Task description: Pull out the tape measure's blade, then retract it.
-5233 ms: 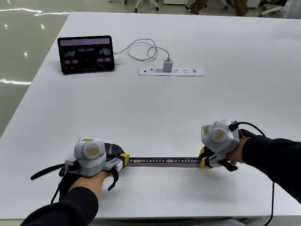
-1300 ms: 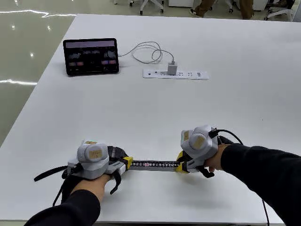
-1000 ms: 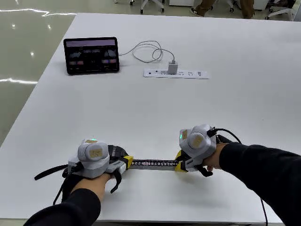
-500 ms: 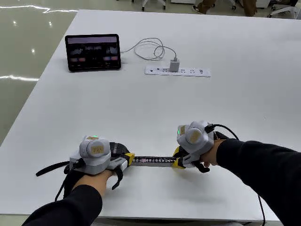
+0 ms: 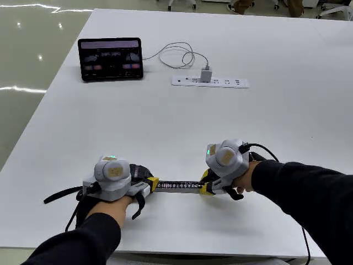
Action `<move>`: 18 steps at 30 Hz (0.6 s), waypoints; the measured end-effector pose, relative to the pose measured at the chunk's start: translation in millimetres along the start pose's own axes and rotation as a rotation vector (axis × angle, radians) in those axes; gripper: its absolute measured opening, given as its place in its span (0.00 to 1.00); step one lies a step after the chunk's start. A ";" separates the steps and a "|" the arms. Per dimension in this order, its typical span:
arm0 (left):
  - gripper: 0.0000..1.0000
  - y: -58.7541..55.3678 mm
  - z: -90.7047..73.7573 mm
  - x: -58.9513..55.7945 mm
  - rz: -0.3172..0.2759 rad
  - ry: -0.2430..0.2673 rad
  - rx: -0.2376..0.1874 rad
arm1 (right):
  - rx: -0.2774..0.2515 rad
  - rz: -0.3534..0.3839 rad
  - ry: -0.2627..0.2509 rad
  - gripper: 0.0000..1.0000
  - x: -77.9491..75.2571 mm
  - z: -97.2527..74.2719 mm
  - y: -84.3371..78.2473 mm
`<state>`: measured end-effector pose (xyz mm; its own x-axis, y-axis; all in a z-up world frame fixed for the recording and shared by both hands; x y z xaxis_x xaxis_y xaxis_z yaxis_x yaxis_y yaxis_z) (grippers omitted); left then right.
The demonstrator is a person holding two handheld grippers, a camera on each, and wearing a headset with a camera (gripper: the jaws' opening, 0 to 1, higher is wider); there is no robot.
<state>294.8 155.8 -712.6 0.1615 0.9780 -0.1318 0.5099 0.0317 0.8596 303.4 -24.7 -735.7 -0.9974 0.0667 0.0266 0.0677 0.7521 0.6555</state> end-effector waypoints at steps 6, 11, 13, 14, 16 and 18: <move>0.62 -0.2 0.3 0.4 -0.002 0.000 0.001 | 0.003 -0.007 0.004 0.11 0.5 2.4 3.2; 0.62 -0.2 0.5 0.7 -0.002 0.000 0.000 | -0.002 -0.008 0.002 0.11 0.5 5.5 5.5; 0.62 -0.2 0.4 0.7 -0.003 -0.001 0.000 | -0.004 -0.006 0.002 0.11 0.5 7.0 6.3; 0.62 -0.1 0.3 0.7 -0.002 -0.001 0.000 | -0.006 -0.006 0.002 0.11 0.6 7.3 7.2; 0.62 -0.1 0.2 0.6 -0.003 0.000 0.000 | -0.008 -0.006 0.003 0.11 1.3 8.3 8.9; 0.62 -0.1 0.1 0.5 -0.002 -0.001 0.000 | -0.008 -0.008 0.001 0.11 2.1 8.9 10.4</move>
Point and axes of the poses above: the centre of the closed fingertips' face, and the gripper's own axes: z roughly forward along the fingers, x roughly to its left, y roughly out of its top, the point moved 3 cm from there along -z, roughly backward along the fingers, and after that the axes turned 10 degrees about -x, right-handed, at the moved point
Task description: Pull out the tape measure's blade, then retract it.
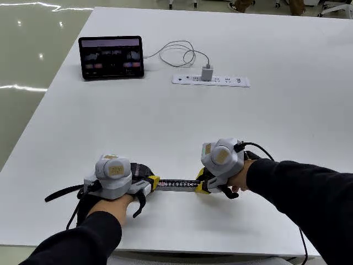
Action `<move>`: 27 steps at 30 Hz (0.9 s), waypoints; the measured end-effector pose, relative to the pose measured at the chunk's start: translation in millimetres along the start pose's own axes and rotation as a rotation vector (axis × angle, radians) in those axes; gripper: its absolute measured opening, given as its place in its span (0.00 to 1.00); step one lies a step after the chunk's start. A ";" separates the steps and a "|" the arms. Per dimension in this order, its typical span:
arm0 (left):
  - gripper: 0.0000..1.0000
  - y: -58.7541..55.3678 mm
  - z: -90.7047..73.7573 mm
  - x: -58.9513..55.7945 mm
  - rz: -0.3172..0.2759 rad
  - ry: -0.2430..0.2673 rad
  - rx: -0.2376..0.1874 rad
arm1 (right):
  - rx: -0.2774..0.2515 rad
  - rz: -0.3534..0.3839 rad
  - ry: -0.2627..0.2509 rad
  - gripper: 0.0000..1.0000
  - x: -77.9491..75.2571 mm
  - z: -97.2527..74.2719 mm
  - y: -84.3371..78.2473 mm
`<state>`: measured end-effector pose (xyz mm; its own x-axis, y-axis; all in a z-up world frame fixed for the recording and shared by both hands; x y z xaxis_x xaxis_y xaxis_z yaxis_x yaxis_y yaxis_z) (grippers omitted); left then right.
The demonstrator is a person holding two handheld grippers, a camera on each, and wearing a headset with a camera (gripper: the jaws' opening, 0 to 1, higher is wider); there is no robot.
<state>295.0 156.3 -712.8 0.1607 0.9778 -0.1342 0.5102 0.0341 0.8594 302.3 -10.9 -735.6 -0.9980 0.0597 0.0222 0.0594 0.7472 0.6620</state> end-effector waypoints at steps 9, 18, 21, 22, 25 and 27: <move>0.62 0.0 -0.3 -0.1 0.000 0.001 0.000 | -0.007 0.005 0.002 0.11 -0.2 3.9 3.3; 0.62 -0.2 -0.1 0.2 -0.001 0.001 0.000 | -0.017 0.007 0.003 0.11 1.2 6.9 7.8; 0.62 -0.1 -0.3 0.2 -0.001 0.001 0.000 | -0.027 0.015 0.003 0.11 0.9 7.6 9.4; 0.62 -0.1 -0.3 0.2 -0.001 0.001 0.000 | -0.029 0.018 0.003 0.11 0.7 8.0 9.7; 0.62 -0.1 -0.1 0.3 -0.002 0.001 0.000 | -0.035 0.016 0.003 0.11 0.7 9.7 11.2; 0.62 -0.1 0.1 0.4 -0.001 0.001 0.000 | -0.038 0.016 0.002 0.11 0.8 11.0 11.8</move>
Point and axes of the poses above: the centre of the closed fingertips' face, and the gripper's own axes: z roughly forward along the fingers, x roughly to its left, y roughly out of its top, the point moved 3 cm from there along -z, roughly backward along the fingers, and after that the axes turned 10 degrees about -x, right-handed, at the moved point
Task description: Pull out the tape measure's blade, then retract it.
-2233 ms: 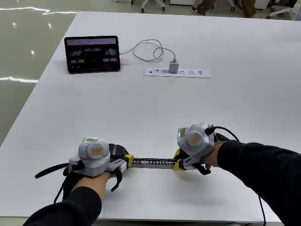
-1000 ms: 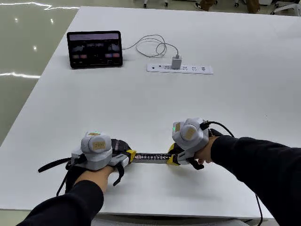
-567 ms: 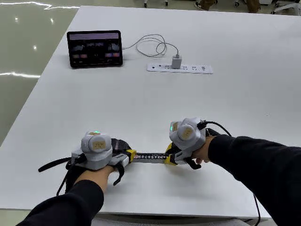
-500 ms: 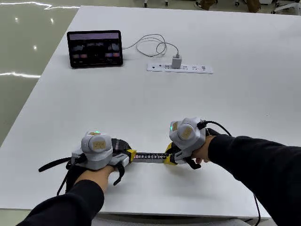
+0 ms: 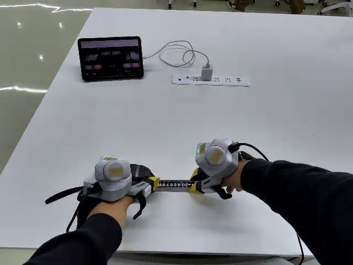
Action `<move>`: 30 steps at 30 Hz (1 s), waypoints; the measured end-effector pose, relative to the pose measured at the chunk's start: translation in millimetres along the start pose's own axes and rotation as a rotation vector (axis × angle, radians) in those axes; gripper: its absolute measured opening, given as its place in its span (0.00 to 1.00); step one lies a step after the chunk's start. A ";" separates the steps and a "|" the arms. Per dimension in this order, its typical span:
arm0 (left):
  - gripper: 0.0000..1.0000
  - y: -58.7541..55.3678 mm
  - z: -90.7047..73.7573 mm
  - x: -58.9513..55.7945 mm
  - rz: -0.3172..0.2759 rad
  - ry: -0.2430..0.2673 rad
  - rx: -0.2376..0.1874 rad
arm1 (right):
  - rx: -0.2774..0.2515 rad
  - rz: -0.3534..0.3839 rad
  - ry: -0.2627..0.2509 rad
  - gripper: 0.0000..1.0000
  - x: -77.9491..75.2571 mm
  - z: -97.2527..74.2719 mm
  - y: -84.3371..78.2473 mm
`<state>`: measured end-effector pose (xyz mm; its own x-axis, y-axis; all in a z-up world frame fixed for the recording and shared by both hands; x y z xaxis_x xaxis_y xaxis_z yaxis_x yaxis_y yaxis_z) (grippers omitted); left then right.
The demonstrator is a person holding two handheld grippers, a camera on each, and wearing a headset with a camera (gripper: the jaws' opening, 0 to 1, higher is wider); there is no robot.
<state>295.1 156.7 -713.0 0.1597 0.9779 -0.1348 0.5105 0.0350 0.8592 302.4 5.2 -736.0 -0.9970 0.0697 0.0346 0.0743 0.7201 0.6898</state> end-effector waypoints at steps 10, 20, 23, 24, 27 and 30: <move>0.62 -0.3 0.1 0.1 0.001 -0.002 0.002 | -0.014 0.017 -0.005 0.11 0.8 5.5 4.0; 0.62 -0.1 0.9 0.0 0.000 -0.002 0.002 | -0.023 0.020 -0.006 0.11 2.0 9.9 7.9; 0.62 -0.1 1.0 0.2 -0.002 -0.003 0.001 | -0.022 0.011 -0.004 0.11 2.4 10.9 9.3; 0.62 -0.1 1.0 0.2 -0.002 -0.003 0.001 | -0.024 0.012 -0.004 0.11 2.3 11.4 10.1; 0.62 -0.1 1.1 0.1 -0.001 -0.003 0.001 | -0.031 0.015 -0.005 0.11 2.7 13.3 12.2; 0.62 -0.1 1.2 0.2 -0.002 -0.004 0.000 | -0.034 0.012 -0.005 0.11 3.0 15.6 14.4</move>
Point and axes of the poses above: the centre of the closed fingertips' face, and the gripper's own axes: z roughly forward along the fingers, x roughly to its left, y roughly out of its top, the point moved 3 cm from there along -z, roughly backward along the fingers, and after that the axes turned 10 degrees about -x, right-handed, at the moved point
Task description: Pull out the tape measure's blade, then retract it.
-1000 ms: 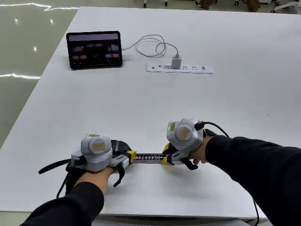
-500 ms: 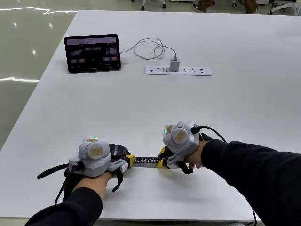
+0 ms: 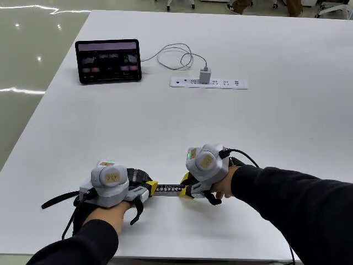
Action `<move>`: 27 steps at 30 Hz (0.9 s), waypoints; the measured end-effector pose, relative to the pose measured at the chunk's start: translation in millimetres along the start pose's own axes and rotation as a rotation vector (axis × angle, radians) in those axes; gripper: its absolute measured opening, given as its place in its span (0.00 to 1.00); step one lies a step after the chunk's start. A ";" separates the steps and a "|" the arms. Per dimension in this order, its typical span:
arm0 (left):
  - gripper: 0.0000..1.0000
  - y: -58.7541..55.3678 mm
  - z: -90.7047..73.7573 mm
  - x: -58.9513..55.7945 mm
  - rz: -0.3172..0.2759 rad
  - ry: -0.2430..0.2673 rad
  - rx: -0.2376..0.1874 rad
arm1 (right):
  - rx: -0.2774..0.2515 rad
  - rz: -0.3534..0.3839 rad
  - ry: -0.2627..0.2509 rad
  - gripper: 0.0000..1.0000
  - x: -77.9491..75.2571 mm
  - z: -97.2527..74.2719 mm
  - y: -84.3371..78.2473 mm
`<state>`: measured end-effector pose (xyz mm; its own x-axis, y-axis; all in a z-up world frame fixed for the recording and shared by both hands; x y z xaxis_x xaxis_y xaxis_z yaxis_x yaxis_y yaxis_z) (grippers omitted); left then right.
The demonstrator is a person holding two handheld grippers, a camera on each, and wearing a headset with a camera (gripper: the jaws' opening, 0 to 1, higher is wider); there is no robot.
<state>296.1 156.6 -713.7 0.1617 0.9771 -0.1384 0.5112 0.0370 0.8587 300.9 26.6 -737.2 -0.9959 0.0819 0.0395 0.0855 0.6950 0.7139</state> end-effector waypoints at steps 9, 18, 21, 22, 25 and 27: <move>0.62 0.3 -0.3 -0.3 0.001 0.001 0.000 | -0.004 -0.011 -0.003 0.11 2.2 5.5 5.9; 0.62 0.4 -0.7 -0.2 -0.006 0.000 -0.003 | -0.034 0.015 -0.018 0.11 1.4 8.4 8.7; 0.62 0.5 -1.0 -0.4 -0.005 0.000 -0.006 | -0.039 0.011 -0.019 0.11 1.2 9.3 9.1; 0.62 0.5 -1.1 -0.3 -0.006 0.000 -0.007 | -0.040 0.005 -0.018 0.11 1.4 9.5 9.5; 0.62 0.8 -1.3 -0.2 -0.008 0.001 -0.009 | -0.042 -0.002 -0.013 0.11 1.4 10.8 11.0; 0.62 0.9 -1.7 -0.3 -0.008 0.002 -0.013 | -0.044 0.004 -0.011 0.11 0.9 11.1 11.3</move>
<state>295.0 156.8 -712.1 0.1564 0.9771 -0.1445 0.5015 0.0475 0.8639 301.3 42.5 -736.8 -0.9951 0.0924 0.0349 0.0876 0.6625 0.7440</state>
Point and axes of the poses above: the centre of the closed fingertips' face, and the gripper's own axes: z roughly forward along the fingers, x roughly to its left, y roughly out of its top, the point moved 3 cm from there along -z, roughly backward along the fingers, and after that the axes turned 10 degrees about -x, right-handed, at the moved point
